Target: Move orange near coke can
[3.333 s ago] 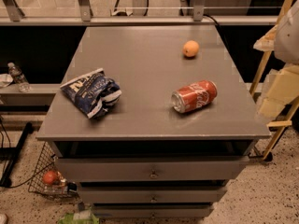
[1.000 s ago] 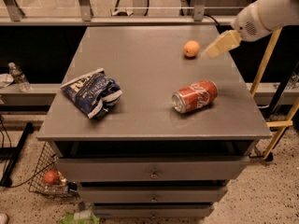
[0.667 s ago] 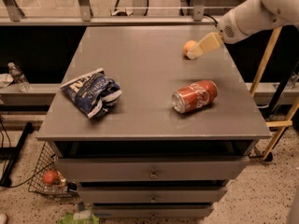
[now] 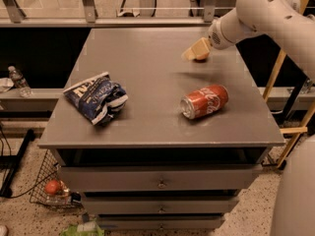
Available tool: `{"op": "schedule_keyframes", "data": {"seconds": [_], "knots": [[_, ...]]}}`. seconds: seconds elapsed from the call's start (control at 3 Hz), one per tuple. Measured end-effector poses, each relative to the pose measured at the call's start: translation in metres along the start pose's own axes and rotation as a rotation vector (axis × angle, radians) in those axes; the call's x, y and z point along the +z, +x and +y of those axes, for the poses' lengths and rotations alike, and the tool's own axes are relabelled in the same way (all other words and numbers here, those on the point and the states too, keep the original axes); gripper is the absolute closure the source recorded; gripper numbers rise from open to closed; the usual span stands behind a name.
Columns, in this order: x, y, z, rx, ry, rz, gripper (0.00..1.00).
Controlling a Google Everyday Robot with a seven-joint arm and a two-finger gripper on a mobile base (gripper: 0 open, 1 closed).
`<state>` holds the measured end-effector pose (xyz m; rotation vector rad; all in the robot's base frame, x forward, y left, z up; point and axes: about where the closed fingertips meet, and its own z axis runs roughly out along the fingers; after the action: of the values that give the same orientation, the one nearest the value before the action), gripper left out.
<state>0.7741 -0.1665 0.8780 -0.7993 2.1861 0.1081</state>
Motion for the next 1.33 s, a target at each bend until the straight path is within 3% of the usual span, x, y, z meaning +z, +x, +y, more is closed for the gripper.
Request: {"op": "schedule_keyframes", "data": {"seconds": [0.33,1.0,1.33], "knots": [[0.020,-0.001,0.006,0.018,0.008,0.023,0.00],[0.041,0.001,0.018,0.001,0.006,0.047,0.50],[0.025,-0.003,0.012,-0.024,-0.019,0.007,0.72]]}}
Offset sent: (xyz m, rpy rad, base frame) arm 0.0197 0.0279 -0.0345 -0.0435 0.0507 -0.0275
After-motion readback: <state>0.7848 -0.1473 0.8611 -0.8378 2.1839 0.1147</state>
